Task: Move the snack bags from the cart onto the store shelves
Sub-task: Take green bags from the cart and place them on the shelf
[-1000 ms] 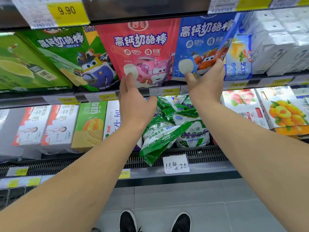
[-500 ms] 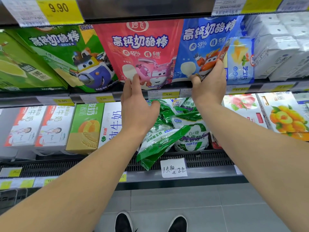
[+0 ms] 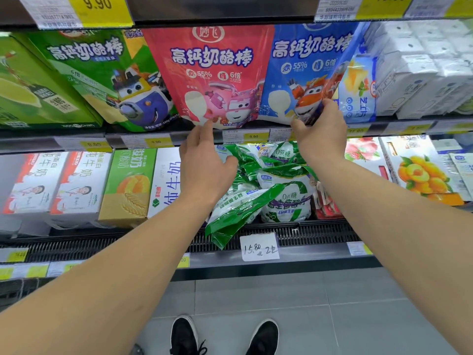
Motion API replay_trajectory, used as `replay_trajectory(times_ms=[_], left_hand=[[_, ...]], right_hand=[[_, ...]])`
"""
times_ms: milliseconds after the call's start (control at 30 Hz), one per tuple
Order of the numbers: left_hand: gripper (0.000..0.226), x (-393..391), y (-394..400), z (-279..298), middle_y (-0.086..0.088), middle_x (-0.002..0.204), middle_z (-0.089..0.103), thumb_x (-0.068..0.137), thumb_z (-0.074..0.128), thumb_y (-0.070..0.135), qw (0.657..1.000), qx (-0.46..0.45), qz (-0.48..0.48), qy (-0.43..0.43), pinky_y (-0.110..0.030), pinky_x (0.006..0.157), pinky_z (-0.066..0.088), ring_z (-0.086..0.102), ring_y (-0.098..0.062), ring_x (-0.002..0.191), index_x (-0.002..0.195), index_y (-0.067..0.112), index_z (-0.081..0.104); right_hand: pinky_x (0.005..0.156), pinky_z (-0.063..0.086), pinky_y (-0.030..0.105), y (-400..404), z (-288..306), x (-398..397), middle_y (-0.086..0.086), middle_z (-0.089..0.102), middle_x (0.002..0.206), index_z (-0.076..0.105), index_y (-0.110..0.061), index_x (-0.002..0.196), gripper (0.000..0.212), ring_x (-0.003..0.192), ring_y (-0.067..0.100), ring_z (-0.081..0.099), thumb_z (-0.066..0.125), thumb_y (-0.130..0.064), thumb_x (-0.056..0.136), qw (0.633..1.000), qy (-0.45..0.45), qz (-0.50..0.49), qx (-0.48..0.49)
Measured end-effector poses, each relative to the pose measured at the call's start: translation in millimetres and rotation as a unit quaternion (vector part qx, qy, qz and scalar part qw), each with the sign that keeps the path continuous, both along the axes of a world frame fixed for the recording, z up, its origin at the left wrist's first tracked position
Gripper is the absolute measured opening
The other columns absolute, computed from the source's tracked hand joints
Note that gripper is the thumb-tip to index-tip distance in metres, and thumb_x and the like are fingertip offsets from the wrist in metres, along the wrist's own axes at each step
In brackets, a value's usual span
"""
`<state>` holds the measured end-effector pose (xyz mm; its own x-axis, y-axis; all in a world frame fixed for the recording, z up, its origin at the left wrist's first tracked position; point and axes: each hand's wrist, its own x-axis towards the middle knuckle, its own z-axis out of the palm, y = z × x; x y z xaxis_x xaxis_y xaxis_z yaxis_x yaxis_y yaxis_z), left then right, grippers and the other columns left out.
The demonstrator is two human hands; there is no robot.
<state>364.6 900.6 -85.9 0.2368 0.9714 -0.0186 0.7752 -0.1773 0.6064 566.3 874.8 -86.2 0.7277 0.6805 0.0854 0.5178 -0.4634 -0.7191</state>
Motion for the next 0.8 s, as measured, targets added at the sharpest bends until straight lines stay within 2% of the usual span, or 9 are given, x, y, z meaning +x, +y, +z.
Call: replay_trajectory(times_ms=[100,200,367,433,500,533,567,667,800], left_hand=[[0.075,-3,-2,3,-0.009,0.154,0.031,0.086,0.061,0.026,1.000,0.001,-0.006,-0.004,-0.041,0.117,0.022,0.024,-0.030,0.143,0.152,0.015,0.027],[0.075,-17,-1,9,-0.010,0.154,0.032,0.086,0.064,0.025,0.999,0.000,0.012,-0.031,-0.040,0.116,0.024,0.026,-0.029,0.142,0.151,0.014,0.028],[0.082,-60,14,21,-0.006,0.157,0.027,0.088,0.064,0.025,0.989,-0.008,0.107,-0.100,-0.032,0.110,0.028,0.028,-0.023,0.143,0.155,0.016,0.018],[0.084,-82,27,24,-0.005,0.156,0.029,0.087,0.064,0.023,0.980,-0.003,0.150,-0.134,-0.023,0.105,0.032,0.032,-0.021,0.140,0.155,0.016,0.017],[0.086,-98,38,24,-0.004,0.156,0.029,0.085,0.064,0.018,0.973,-0.016,0.160,-0.168,-0.002,0.084,0.032,0.037,-0.017,0.135,0.156,0.018,0.015],[0.089,-104,44,22,-0.003,0.156,0.029,0.084,0.064,0.016,0.970,-0.028,0.156,-0.183,0.002,0.076,0.033,0.040,-0.018,0.133,0.156,0.021,0.013],[0.093,-107,48,23,-0.002,0.156,0.030,0.082,0.065,0.017,0.968,-0.045,0.148,-0.196,-0.002,0.077,0.036,0.041,-0.019,0.132,0.156,0.024,0.009],[0.103,-110,57,23,0.001,0.153,0.036,0.081,0.066,0.024,0.961,-0.098,0.130,-0.223,-0.028,0.087,0.041,0.048,-0.024,0.125,0.156,0.031,-0.005],[0.098,-121,74,28,-0.002,0.145,0.046,0.082,0.066,0.029,0.958,-0.136,0.116,-0.223,-0.033,0.098,0.042,0.047,-0.027,0.126,0.157,0.025,0.001]], right_hand=[[0.095,0.047,0.045,-9,3,-4,0.005,0.060,0.119,0.052,-0.012,0.122,0.048,0.111,0.030,0.055,0.071,-0.033,0.083,1.000,0.001,0.006,-0.006],[0.095,0.041,0.034,-21,9,-16,0.006,0.054,0.125,0.049,-0.011,0.126,0.048,0.116,0.026,0.050,0.070,-0.028,0.086,1.000,-0.012,0.014,-0.011],[0.097,0.037,0.031,-22,20,-61,0.008,0.048,0.132,0.045,-0.012,0.134,0.052,0.121,0.025,0.047,0.067,-0.025,0.089,0.995,-0.037,0.096,-0.014],[0.091,0.033,0.027,-13,24,-86,0.009,0.046,0.133,0.045,-0.012,0.134,0.051,0.120,0.026,0.046,0.066,-0.022,0.089,0.990,-0.044,0.133,-0.010],[0.088,0.031,0.025,-3,26,-109,0.009,0.044,0.132,0.045,-0.012,0.134,0.051,0.117,0.025,0.047,0.066,-0.020,0.089,0.987,-0.040,0.158,0.002],[0.087,0.030,0.023,2,26,-118,0.009,0.044,0.132,0.044,-0.012,0.134,0.051,0.116,0.023,0.047,0.066,-0.021,0.089,0.986,-0.033,0.163,0.006],[0.086,0.030,0.021,6,27,-125,0.008,0.043,0.133,0.044,-0.012,0.134,0.052,0.114,0.022,0.047,0.067,-0.021,0.089,0.987,-0.022,0.160,0.012],[0.089,0.036,0.027,14,26,-137,0.007,0.041,0.133,0.042,-0.013,0.134,0.056,0.111,0.019,0.046,0.069,-0.023,0.086,0.992,0.019,0.125,0.030],[0.098,0.042,0.033,20,20,-146,0.008,0.037,0.137,0.038,-0.013,0.137,0.064,0.116,0.022,0.047,0.071,-0.022,0.084,0.994,0.042,0.077,0.063]])
